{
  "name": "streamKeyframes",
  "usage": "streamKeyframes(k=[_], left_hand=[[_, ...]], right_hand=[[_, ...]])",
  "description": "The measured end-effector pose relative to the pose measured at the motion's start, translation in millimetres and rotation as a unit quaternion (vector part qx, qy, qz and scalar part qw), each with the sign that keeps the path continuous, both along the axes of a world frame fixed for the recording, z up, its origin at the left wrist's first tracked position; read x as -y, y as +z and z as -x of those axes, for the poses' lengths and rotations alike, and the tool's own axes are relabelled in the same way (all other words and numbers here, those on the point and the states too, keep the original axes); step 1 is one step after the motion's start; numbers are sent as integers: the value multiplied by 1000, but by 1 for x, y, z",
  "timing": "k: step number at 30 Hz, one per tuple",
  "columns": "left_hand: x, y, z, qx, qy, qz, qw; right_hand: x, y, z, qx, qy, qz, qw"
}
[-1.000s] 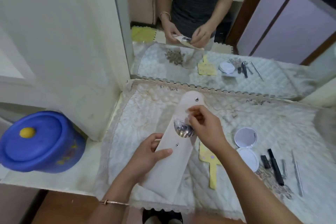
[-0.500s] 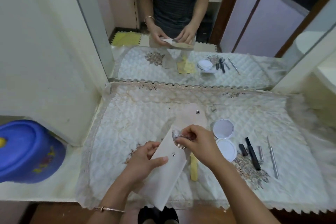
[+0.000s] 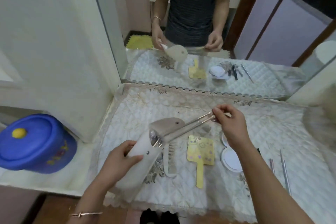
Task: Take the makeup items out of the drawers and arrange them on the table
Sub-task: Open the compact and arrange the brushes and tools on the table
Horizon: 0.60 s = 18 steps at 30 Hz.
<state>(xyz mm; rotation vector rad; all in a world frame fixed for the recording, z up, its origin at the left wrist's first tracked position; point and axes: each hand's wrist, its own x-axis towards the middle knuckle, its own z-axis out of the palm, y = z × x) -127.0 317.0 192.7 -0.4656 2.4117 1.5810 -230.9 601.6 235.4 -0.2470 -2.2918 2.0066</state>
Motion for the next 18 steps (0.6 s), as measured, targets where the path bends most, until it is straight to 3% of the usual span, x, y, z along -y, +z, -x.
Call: streamKeyframes(k=[2, 5, 10, 15, 18], left_hand=[[18, -4, -9, -5, 74, 15, 997], [34, -8, -21, -10, 169, -16, 985], [39, -11, -33, -1, 269, -113, 956], [35, -12, -41, 7, 307, -191, 932], [29, -14, -40, 13, 292, -205, 934]], right_hand=[[5, -1, 10, 1, 30, 7, 1000], [32, -14, 17, 72, 169, -23, 983], [75, -55, 22, 162, 355, -156, 908], [77, -76, 33, 153, 344, -242, 894], [79, -78, 32, 177, 331, -198, 906]])
